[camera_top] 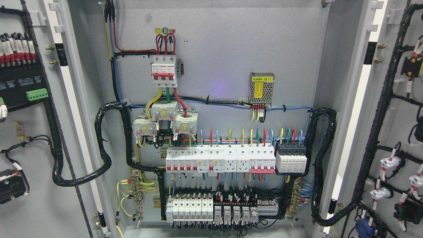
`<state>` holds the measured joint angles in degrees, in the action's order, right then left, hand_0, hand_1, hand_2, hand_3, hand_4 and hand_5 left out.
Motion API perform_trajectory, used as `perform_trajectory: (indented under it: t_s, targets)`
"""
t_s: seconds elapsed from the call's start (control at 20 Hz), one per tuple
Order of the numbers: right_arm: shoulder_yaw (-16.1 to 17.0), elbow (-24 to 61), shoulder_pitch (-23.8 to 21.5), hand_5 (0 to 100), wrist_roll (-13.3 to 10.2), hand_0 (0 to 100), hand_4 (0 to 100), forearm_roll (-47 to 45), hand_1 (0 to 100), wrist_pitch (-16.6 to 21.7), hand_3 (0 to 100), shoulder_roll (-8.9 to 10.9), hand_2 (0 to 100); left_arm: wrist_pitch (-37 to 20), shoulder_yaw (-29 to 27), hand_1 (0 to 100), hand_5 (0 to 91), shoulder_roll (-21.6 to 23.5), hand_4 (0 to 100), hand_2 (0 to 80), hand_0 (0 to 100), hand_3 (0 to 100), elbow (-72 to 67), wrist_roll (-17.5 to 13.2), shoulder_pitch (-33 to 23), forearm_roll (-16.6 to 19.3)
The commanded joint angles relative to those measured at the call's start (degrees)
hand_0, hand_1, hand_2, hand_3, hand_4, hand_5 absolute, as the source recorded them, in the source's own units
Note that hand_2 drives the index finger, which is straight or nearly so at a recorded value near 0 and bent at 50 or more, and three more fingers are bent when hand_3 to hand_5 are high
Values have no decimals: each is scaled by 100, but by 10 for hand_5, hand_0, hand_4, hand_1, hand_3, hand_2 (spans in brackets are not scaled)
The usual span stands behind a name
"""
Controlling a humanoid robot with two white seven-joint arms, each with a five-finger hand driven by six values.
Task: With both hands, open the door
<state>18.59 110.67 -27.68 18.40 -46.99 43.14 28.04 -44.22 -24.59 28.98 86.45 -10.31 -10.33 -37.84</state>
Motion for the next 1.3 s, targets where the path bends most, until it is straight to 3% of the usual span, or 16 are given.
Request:
perform_trajectory:
  t_s: [0.0,0.8,1.05,1.25]
  targets:
    - [188,-63,-114,0,-3,120,0,-196,389,-16,0,-1,0,-3084,-142,389,0,574,0,0,120,0,-1402,11,435,-92]
    - [416,-168,-448,0,-3,120,0,-671,389,-16,0,-36,0,-3058,-54,389,0,557,0,0,120,0,-1404,3,638,-92]
    - [478,-168,-554,0,-3,120,0,-759,389,-16,0,-36,0,-2356,60,389,0,443,0,0,120,0,-693,3,576,-92]
    - [470,-125,-624,0,-3,120,0,-777,389,1,0,-36,0,-2179,86,389,0,250,0,0,120,0,-51,3,287,-74]
